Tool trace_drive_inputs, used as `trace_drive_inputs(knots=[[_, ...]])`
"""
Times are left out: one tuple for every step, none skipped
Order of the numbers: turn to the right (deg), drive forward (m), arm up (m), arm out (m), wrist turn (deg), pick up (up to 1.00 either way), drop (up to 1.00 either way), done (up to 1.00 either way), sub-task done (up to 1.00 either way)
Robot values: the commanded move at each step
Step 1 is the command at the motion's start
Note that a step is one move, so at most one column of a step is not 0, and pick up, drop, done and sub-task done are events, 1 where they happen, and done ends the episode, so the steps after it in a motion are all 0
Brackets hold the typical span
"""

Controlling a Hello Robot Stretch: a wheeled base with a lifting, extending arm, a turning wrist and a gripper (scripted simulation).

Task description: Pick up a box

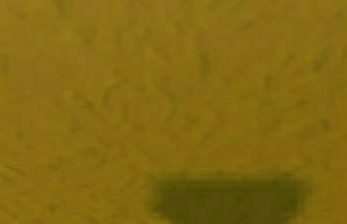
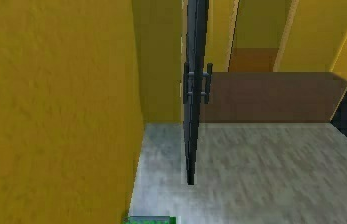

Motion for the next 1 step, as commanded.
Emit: trace_drive_inputs(knots=[[0.0, 0.0, 0.3, 0.0, 0.0, 0.0, 0.0, 0.0, 0.0]])
